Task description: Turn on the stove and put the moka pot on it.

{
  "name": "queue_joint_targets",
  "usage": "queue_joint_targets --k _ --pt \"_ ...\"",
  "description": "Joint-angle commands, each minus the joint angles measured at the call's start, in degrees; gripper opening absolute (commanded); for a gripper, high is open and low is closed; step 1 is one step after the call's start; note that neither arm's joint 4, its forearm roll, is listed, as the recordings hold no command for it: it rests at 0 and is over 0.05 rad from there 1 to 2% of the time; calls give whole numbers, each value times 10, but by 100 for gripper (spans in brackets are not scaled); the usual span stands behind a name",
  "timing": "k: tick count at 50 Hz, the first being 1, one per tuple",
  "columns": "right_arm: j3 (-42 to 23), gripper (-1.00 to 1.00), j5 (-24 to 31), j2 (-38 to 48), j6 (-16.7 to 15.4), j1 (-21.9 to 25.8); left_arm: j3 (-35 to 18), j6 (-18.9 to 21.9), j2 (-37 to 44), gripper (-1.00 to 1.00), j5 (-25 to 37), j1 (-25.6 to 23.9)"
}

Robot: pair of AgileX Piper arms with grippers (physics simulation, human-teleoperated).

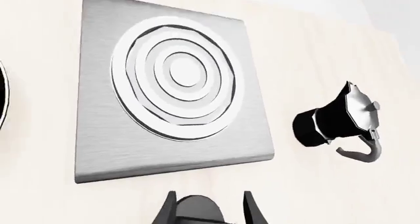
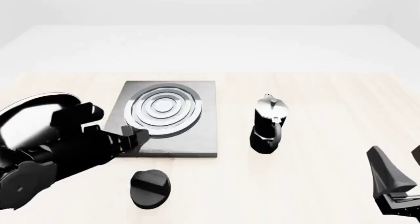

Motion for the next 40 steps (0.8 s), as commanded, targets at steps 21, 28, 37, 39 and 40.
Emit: queue_joint_targets --k 21,28,37,39,40 --pt "0 100 -15 4 -2 8 -86 226 -413 100 139 148" --pt "0 100 -18 2 -2 10 -45 245 -497 100 124 181" --pt "-1 100 -20 -6 -9 15 1 281 -594 100 127 191" --pt "-2 100 -18 -9 -9 16 12 261 -611 100 128 191" --pt "-2 100 -18 -10 -9 16 18 253 -622 100 129 192"
